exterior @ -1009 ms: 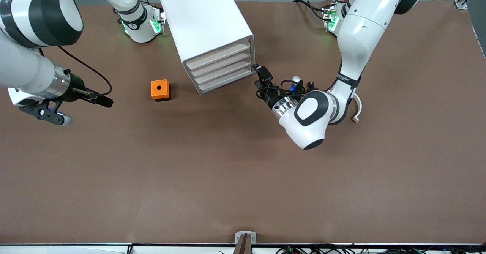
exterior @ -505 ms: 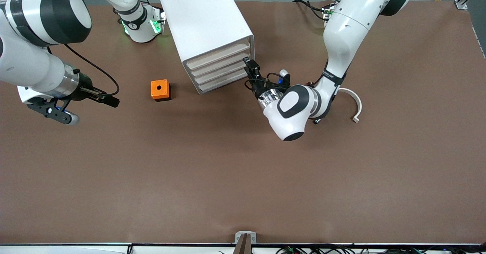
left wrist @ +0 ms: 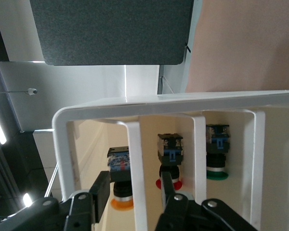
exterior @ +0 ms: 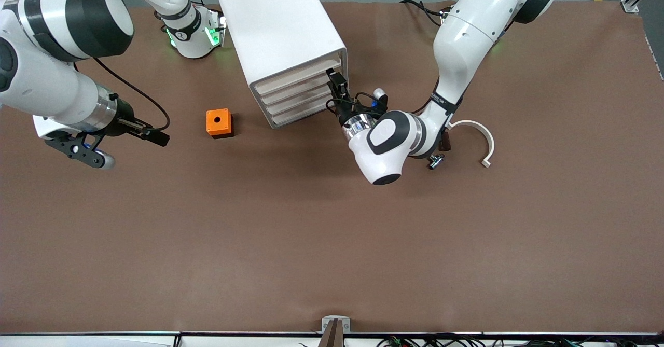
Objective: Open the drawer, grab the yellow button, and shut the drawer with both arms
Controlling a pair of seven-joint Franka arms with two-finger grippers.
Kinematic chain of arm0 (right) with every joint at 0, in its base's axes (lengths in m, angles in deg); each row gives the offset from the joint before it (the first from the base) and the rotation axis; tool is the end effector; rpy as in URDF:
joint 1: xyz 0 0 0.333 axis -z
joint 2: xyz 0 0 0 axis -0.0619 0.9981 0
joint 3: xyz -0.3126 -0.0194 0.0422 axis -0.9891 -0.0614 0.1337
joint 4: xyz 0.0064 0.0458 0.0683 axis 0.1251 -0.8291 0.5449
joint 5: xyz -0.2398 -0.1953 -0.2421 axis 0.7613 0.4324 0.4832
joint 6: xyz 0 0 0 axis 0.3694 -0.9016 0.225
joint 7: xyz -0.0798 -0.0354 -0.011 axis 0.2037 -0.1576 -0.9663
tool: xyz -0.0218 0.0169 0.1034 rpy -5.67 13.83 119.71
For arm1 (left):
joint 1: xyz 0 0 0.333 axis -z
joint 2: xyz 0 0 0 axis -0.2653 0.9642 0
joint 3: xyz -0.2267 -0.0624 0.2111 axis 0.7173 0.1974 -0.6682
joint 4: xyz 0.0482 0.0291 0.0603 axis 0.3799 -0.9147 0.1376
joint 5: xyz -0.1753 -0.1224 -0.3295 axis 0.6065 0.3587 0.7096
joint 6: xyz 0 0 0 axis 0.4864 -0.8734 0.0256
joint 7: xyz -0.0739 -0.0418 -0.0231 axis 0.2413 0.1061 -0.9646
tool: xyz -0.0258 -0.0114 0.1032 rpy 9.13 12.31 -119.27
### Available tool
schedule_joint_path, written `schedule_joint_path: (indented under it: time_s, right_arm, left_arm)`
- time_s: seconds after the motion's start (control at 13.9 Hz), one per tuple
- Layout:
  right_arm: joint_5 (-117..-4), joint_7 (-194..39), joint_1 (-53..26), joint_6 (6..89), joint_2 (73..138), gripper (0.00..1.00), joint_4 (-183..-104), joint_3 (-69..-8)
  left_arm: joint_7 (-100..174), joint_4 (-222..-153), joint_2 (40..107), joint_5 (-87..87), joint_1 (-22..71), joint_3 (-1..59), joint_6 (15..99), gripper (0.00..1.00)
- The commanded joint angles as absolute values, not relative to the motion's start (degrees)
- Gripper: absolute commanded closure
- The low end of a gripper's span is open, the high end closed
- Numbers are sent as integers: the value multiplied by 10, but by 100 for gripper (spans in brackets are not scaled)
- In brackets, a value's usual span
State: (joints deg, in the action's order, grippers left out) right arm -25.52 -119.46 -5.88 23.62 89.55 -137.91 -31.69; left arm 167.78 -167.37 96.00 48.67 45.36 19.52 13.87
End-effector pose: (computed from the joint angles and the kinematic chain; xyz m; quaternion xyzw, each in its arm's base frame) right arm 0.5720 0.1149 0.5254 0.9712 -0.2228 -0.0831 0.0167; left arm 0.4562 -0.4768 0.2473 -0.4285 -0.6250 0.5421 0.3632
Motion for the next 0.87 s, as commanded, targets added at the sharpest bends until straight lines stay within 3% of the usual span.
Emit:
schedule_joint_path:
  time_s: [0.0, 0.58, 0.79]
  right_arm:
    - [-257, -1224, -75, 236, 896, 0, -1373, -319]
    - [-257, -1255, -88, 237, 896, 0, -1373, -319]
    - [-257, -1313, -132, 255, 900, 0, -1373, -319]
  left_arm:
    - [1683, -1684, 962, 494, 466, 194, 123, 50]
    - [1681, -1693, 963, 492, 492, 194, 101, 60]
    - [1679, -1691, 969, 492, 498, 194, 102, 76]
